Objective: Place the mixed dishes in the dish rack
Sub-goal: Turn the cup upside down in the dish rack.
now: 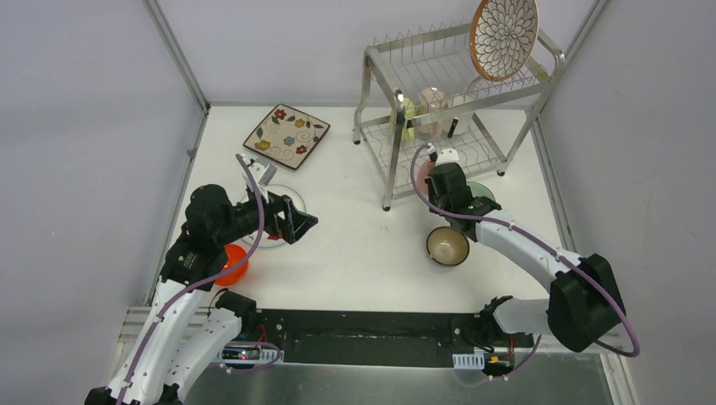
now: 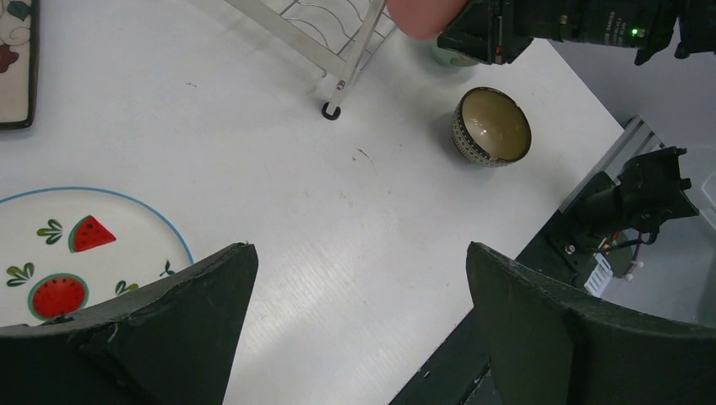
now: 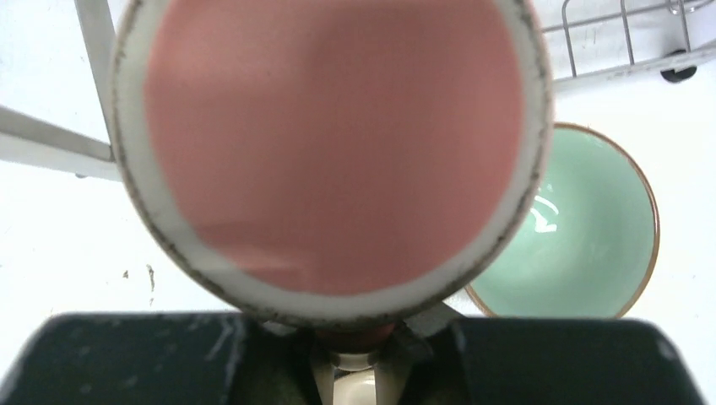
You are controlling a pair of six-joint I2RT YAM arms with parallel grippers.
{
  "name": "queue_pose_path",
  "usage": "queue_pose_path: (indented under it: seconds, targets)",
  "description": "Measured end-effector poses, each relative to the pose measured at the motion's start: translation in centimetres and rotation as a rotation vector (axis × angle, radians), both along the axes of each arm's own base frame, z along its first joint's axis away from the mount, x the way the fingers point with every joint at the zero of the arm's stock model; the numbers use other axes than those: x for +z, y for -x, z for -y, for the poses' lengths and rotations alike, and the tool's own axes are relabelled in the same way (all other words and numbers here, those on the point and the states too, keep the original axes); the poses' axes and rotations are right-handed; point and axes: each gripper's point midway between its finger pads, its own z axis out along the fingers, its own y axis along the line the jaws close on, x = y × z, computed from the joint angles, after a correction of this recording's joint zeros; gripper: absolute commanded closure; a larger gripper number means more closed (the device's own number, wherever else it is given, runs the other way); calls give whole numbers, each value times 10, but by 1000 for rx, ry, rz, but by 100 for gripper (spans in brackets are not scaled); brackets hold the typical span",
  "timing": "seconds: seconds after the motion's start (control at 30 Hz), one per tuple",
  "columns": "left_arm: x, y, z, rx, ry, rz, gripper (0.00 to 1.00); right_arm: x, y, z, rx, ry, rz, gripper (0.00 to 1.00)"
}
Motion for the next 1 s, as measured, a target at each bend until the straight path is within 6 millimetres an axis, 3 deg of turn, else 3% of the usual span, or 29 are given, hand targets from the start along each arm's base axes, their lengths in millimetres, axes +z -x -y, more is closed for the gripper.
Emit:
queue_pose_path:
  seconds: [0.4,0.7,1.0]
  targets:
    - [2,2,0,0,2,6,1,4,-46,0,52,41,12,100]
    - [2,2,-1,0,3,8,1,-15,-63,7,79,103,-30,100]
    - [1,4,0,-6,1,4,1,-11,-78,8,87,110,-19,100]
